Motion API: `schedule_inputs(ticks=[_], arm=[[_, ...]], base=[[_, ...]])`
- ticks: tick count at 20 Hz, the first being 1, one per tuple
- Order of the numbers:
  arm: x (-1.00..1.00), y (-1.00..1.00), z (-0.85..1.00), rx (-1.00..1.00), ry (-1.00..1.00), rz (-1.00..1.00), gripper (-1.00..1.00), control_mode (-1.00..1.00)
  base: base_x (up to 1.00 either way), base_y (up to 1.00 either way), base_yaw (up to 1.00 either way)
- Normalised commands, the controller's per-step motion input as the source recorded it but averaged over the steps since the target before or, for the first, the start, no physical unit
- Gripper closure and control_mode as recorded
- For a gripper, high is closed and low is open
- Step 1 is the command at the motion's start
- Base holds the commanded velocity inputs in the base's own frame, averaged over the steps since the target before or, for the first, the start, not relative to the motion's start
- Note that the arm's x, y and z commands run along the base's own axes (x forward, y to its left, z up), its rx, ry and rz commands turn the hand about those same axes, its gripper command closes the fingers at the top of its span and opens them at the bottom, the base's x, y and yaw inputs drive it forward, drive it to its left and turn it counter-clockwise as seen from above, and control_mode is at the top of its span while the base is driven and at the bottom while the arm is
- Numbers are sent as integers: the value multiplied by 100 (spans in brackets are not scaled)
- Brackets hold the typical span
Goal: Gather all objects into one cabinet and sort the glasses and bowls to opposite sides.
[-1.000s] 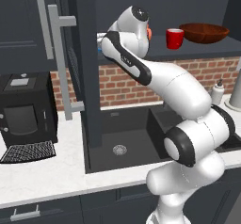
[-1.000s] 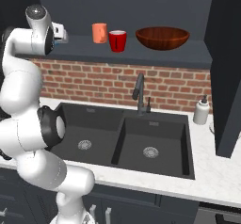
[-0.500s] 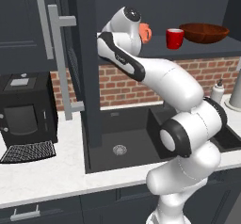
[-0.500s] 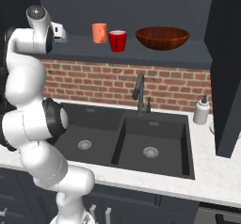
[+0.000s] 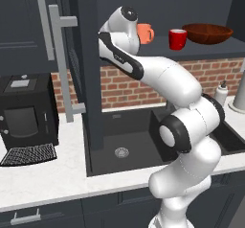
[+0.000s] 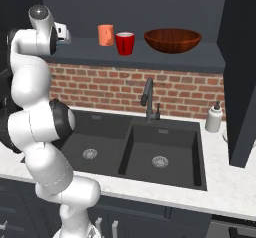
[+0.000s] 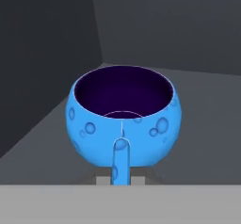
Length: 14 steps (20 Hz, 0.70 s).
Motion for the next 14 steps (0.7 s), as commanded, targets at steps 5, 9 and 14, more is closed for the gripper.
schedule_inputs(ticks=[5,9,14], arm=[[7,16,-9,0,0,0,-100,-100],[1,6,-1,0,0,0,-100,-100],[0,0,0,0,0,0,-100,-100]], base=[[0,0,0],[0,0,0],[0,0,0]])
